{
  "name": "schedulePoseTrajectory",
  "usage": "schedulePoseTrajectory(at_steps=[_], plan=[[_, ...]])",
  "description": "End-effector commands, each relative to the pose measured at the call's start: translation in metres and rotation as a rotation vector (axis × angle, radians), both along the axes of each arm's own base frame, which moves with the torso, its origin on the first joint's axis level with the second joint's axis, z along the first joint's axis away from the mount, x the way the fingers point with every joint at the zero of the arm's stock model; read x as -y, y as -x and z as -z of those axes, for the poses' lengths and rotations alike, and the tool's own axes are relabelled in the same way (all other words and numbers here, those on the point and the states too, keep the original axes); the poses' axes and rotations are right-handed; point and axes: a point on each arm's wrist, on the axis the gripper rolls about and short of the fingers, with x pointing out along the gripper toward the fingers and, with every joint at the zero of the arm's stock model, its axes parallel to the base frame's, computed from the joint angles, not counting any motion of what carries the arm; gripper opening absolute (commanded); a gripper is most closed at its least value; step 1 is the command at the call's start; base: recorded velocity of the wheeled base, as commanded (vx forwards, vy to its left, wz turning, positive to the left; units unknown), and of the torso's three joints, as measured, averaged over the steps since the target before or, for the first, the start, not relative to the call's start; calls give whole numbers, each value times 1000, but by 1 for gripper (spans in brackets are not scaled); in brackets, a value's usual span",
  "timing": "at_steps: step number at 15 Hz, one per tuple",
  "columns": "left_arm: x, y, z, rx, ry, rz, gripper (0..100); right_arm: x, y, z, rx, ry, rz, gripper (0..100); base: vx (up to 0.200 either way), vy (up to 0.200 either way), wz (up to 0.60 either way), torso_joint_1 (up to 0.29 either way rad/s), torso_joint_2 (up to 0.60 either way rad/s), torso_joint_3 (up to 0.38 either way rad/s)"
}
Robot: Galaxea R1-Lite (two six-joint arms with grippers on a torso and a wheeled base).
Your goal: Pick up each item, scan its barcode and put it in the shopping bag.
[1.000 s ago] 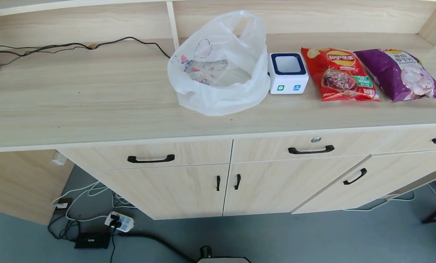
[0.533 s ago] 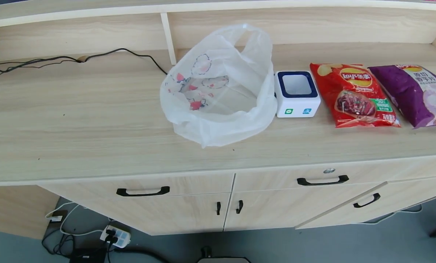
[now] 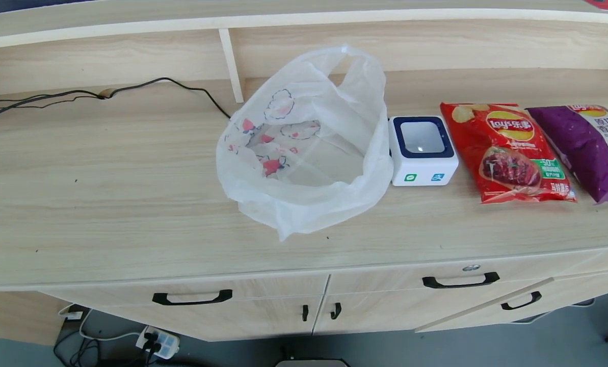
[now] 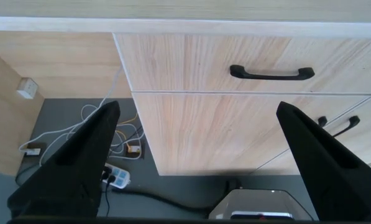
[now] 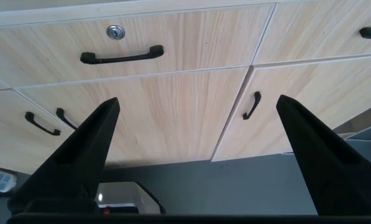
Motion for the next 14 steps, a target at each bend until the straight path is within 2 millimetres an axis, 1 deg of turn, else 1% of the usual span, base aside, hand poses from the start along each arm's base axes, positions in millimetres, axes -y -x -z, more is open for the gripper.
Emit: schedulePoseTrajectory(at_steps=[1,7,8,10,11,14], plan=[[0,0,0,-1,-1,-1,100,0,0,0,0,0,-1,100,0,0,0,0,0,0],[0,0,0,-1,0,-1,100,0,0,0,2,-6,-1,100,0,0,0,0,0,0],[0,0,0,-1,-1,-1,100,0,0,0,0,45,-4,100,0,0,0,0,0,0],[0,0,0,-1,-1,-1,100,0,0,0,0,0,-1,100,0,0,0,0,0,0],[0,0,0,-1,-1,-1,100,0,0,0,0,37,-2,100,0,0,0,0,0,0],[0,0,0,-1,2,-1,100,0,0,0,0,32,-22,100,0,0,0,0,0,0]])
